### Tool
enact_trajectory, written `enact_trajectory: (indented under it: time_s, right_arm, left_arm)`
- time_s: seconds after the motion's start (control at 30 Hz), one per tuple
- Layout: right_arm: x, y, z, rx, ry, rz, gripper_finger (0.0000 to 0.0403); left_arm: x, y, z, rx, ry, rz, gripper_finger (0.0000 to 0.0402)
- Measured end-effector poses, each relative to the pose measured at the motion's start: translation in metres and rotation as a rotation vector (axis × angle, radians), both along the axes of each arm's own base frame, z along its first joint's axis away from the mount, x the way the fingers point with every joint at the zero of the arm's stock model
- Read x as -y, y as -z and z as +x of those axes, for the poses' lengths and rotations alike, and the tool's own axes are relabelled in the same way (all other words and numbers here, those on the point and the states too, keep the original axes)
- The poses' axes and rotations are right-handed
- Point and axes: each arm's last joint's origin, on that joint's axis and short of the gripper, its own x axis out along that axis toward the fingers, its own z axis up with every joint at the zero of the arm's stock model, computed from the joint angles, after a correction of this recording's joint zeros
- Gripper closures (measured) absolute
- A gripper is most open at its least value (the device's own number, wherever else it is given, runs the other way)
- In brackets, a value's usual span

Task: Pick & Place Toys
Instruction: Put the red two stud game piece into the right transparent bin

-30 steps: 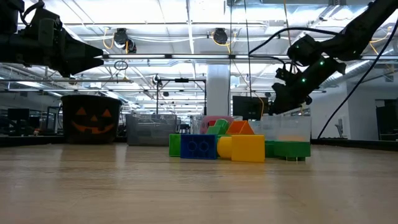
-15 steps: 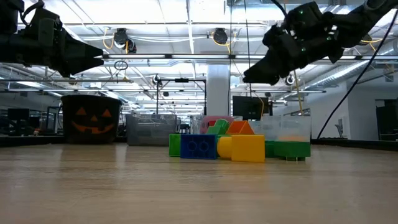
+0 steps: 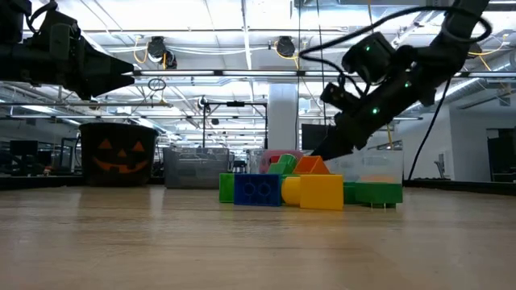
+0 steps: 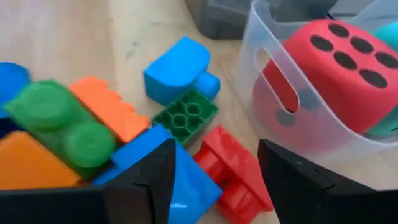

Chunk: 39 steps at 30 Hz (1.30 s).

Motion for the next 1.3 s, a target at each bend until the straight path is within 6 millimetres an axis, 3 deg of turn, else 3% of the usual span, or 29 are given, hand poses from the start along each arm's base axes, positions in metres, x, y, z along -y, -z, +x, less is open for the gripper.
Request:
enact_trajectory:
  time_s: [0.3, 0.73, 1.03, 1.3]
  right_arm:
    - [0.011, 0.014, 0.0, -0.042, 0.038, 0.007, 0.0234]
    - [0.004, 0.025, -0.008, -0.175, -0.004, 0.13, 0.0266]
    - [-0.006, 0.01, -0.015, -0.138, -0.074, 0.302, 0.0289]
    - [-0.008, -0.014, -0.02, -0.055, -0.089, 0.229, 0.0305]
  left_arm:
    - [0.0, 0.0, 0.0, 0.0, 0.0, 0.0, 0.011]
    - [0.0, 0.0, 0.0, 0.0, 0.0, 0.0, 0.011]
    - [0.0, 0.0, 0.0, 0.0, 0.001, 0.0, 0.011]
    - [0.0, 0.0, 0.0, -0.001, 0.0, 0.0, 0.011]
